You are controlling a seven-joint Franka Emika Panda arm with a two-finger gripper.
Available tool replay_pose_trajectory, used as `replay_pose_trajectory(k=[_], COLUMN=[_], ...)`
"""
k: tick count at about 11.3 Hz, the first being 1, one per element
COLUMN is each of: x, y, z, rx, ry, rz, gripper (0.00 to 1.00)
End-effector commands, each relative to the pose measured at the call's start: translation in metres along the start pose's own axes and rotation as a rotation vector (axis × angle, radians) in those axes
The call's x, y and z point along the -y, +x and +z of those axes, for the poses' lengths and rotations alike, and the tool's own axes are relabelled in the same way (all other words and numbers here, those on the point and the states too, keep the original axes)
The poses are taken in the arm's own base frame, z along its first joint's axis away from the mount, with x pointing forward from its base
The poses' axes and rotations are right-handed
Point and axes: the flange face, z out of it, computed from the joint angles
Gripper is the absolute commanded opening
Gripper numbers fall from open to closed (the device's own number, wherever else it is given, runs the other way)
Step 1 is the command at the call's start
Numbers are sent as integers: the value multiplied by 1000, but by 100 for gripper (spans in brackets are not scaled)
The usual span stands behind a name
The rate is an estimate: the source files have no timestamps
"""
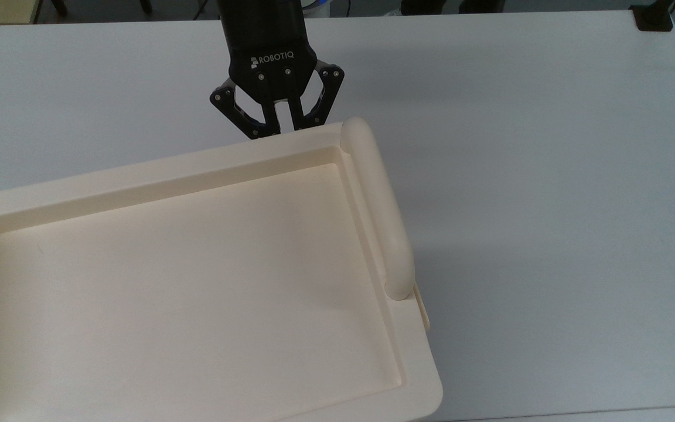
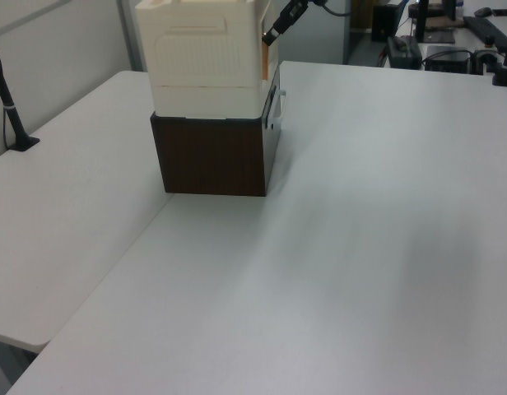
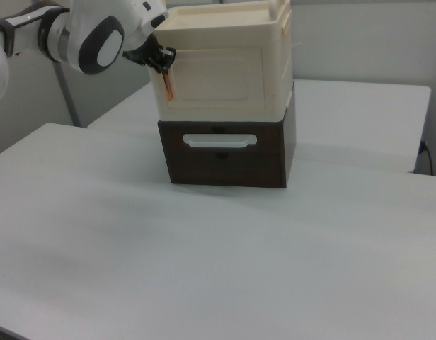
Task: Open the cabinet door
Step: 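Close the gripper around the orange handle of the cabinet door, then pull the handle outward, swinging the door open on its hinge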
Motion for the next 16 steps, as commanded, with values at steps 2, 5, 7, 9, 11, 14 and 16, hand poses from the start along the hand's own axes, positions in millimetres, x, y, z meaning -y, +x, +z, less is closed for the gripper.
replay_pose_trajectory(k=[2,5,7,9,11,14,16], x=[-18,-25,-28,-30,-31,-56,-80], y=[-10,-10,-14,-17,-20,-26,-34], z=[-18,-23,-21,-20,-20,-36,-50], rx=[51,56,92,111,145,190,243], ry=[-28,-42,-47,-54,-61,-83,-87], rz=[8,6,-5,-11,-23,-16,-3], gripper=[12,12,12,12,12,17,52])
